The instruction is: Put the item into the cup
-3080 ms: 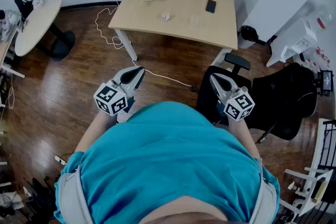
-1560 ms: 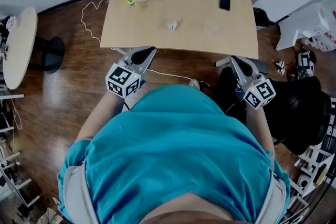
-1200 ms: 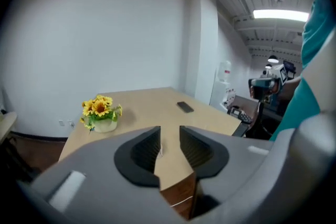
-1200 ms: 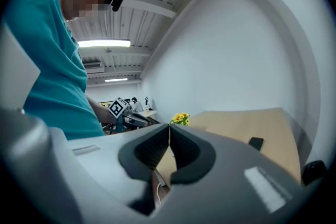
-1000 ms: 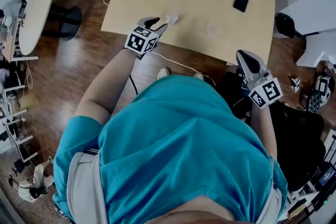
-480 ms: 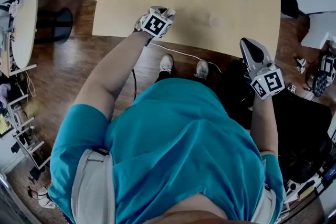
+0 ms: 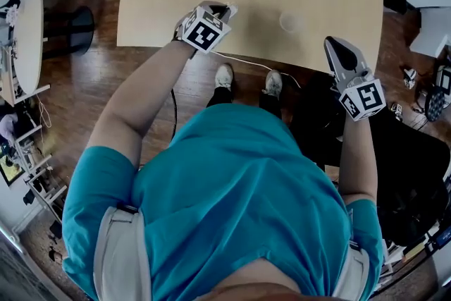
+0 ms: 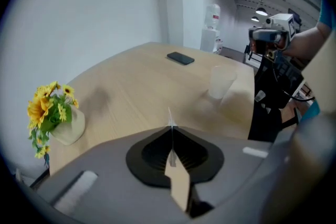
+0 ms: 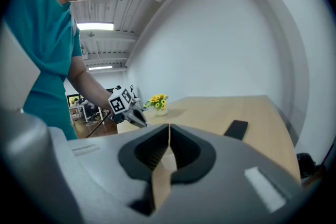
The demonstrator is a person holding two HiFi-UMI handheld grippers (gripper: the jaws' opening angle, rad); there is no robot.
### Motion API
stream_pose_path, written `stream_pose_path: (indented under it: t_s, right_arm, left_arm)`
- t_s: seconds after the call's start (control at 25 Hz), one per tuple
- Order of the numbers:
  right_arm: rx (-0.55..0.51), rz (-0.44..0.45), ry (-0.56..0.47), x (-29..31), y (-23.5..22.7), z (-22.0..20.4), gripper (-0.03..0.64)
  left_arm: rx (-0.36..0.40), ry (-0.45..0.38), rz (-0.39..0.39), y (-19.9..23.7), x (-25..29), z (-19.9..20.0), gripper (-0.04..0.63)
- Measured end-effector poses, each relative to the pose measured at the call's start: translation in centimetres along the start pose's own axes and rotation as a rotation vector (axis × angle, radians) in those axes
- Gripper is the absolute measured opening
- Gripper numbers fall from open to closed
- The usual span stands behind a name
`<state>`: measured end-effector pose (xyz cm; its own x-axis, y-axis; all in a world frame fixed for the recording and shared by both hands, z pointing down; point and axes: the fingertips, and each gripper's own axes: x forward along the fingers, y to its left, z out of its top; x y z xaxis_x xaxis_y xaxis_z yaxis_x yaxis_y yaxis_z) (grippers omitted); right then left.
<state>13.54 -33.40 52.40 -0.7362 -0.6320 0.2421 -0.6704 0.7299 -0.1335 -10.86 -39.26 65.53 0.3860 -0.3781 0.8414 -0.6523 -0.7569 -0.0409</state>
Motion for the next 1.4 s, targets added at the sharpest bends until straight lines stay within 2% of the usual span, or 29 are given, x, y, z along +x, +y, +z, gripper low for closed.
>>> stream_pose_path:
  t_s: [0.28,0.44,0.56,0.8,1.16,1.4]
  right_arm:
    - [0.004,-0.005,0.008,0.2,-1.0,-1.2,0.008]
    - [0.007,-0.013,0.000,-0.5,-1.3,-1.4,0.008]
    - [0.015,-0.017,-0.006,-0.8,-1.4,-1.6,0.008]
    - [0.028,-0.020,-0.008,-1.6,-1.5,-2.4,0.008]
    - [0.040,-0.019,0.000,-1.7,-1.5,-3.1,0.008]
    - [0.040,-0.018,-0.005,-1.6,-1.5,-2.8,0.008]
  left_arm:
    - [0.143,-0.187,-0.087,-5.2,-3.9,9.5,0.009]
    - [0.245,-0.239,-0.136,-9.1,-4.2,13.8,0.010]
    - [0.350,-0.225,-0.144,-11.1,-3.0,14.6,0.009]
    - [0.497,-0.119,-0.140,-13.1,0.2,13.6,0.009]
    - [0.541,-0.037,-0.172,-14.0,3.0,12.2,0.008]
    - [0.549,-0.038,-0.209,-15.3,2.7,12.5,0.008]
